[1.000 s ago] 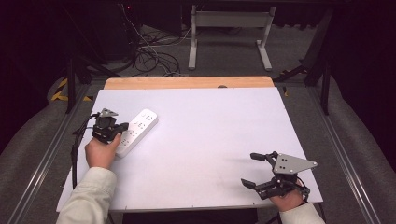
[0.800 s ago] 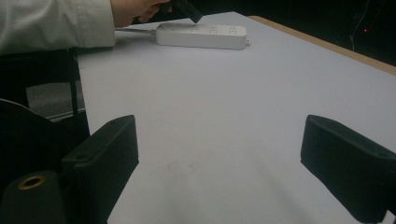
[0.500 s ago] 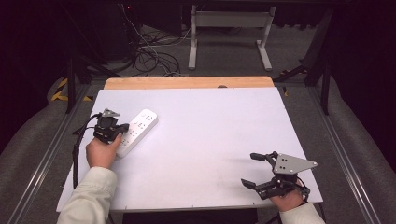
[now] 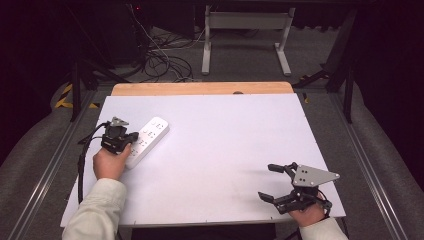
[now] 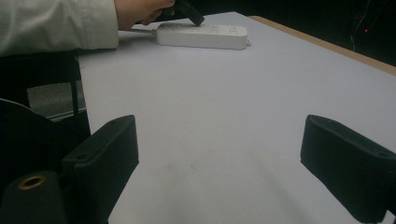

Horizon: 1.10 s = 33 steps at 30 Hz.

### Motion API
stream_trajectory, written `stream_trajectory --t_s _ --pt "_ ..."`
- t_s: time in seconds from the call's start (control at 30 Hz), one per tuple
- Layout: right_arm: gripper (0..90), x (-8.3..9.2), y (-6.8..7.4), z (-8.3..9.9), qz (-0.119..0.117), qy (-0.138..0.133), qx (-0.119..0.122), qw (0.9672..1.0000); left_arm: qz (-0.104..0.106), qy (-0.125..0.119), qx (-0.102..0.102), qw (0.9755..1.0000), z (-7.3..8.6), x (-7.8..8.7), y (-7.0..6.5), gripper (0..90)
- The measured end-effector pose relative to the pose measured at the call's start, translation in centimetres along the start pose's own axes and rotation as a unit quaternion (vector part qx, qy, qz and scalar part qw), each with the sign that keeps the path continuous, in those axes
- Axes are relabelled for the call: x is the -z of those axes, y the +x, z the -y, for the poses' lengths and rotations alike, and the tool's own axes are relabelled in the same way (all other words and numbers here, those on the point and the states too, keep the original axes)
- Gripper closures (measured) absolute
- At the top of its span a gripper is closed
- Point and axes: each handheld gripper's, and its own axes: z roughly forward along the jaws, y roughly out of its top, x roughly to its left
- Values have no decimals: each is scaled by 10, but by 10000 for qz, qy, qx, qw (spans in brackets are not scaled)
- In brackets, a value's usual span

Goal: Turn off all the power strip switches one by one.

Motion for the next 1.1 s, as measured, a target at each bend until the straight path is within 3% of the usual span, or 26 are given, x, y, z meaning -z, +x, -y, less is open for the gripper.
stream_trajectory --t_s 0.43,0.53,0.67,0.8,0.93,1.0,1.1 --pt "120 0 0 0 -10 5 1 10000 -35 -70 16 10000 2 0 -1 900" --pt "120 0 1 0 -15 6 2 10000 42 -110 76 9999 4 0 0 900" --pt "120 0 1 0 -24 7 3 10000 -70 -106 -12 9999 4 0 -3 900" --pt "120 0 1 0 -17 2 -2 10000 51 -150 103 9998 6 -1 1 900" --pt "120 1 1 0 2 -12 -6 10000 -38 -144 107 9998 6 1 -1 900" --pt "120 1 1 0 3 -18 -6 10000 -191 -212 46 9996 5 4 -4 900" --pt "119 1 0 0 3 -25 -2 10000 -77 -537 112 9985 0 13 -4 900"
